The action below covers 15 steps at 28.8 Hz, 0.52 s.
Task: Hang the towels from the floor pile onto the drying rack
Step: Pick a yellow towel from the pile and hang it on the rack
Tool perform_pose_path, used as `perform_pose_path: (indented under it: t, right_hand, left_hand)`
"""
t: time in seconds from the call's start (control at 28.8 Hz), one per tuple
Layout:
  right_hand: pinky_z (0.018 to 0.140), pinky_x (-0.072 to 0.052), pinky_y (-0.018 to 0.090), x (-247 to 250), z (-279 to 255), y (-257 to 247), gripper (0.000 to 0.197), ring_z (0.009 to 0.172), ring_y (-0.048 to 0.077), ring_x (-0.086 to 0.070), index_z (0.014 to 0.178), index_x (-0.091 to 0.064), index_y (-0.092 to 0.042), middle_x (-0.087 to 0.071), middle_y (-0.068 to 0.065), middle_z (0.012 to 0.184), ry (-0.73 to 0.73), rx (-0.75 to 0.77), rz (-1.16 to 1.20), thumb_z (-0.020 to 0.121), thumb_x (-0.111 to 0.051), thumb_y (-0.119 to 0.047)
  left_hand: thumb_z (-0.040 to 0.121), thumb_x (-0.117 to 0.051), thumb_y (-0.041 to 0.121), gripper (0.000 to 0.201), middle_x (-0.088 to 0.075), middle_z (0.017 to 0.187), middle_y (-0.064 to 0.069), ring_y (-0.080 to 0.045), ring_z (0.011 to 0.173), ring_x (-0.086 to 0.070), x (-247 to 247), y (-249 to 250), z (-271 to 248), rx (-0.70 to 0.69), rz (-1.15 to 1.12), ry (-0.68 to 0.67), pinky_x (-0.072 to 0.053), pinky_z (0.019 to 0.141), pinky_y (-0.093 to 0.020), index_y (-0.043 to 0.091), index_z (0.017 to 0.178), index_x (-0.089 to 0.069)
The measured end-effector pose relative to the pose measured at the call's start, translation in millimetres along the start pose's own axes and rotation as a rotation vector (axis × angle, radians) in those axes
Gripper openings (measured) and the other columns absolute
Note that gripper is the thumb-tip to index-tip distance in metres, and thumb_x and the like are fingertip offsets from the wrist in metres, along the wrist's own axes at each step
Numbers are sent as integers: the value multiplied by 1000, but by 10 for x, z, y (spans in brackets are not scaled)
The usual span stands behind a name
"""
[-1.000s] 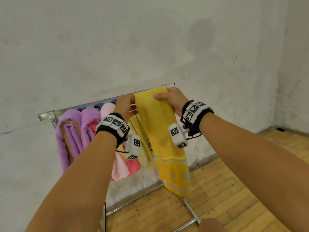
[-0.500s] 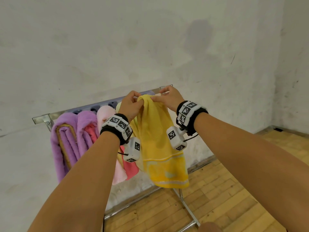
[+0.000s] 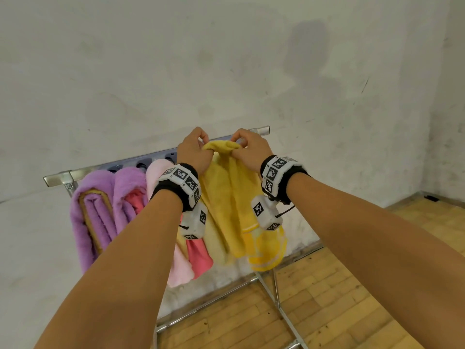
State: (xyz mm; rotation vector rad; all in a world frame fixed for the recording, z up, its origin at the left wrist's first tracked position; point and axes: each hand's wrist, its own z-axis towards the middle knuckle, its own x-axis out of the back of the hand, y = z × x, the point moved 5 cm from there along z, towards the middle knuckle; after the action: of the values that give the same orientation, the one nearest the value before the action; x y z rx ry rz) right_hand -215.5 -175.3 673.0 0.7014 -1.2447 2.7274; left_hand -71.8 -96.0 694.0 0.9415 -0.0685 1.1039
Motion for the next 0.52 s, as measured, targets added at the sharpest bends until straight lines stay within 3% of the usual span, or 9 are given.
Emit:
perform_pose_path:
  t: [0.17, 0.31, 0.52]
  right_hand:
    - [74, -57, 40, -56, 270, 33, 26, 86, 24, -62, 92, -62, -27, -63, 4, 98, 39, 52, -138, 87, -47, -7]
    - [72, -56, 38, -130, 481, 28, 26, 86, 24, -61, 96, -62, -25, -58, 6, 102, 66, 130, -218, 85, -52, -4]
    - [68, -52, 35, -423, 573, 235, 24, 86, 24, -59, 99, -58, -22, -58, 2, 101, -55, 91, -366, 84, -49, -5]
  left_hand:
    - [81, -51, -3, 19, -50, 73, 0, -14, 63, -44, -128, -113, 198, 49, 126, -18, -39, 54, -27, 14, 90, -54]
    - [76, -48, -7, 22, -47, 72, 1, -16, 63, -42, -144, -168, 373, 39, 139, 79, -36, 54, -29, 11, 89, -51]
    - [76, -49, -1, 23, -58, 90, -11, -31, 80, -55, -249, -396, 412, 31, 377, -29, -44, 62, -38, 12, 95, -51]
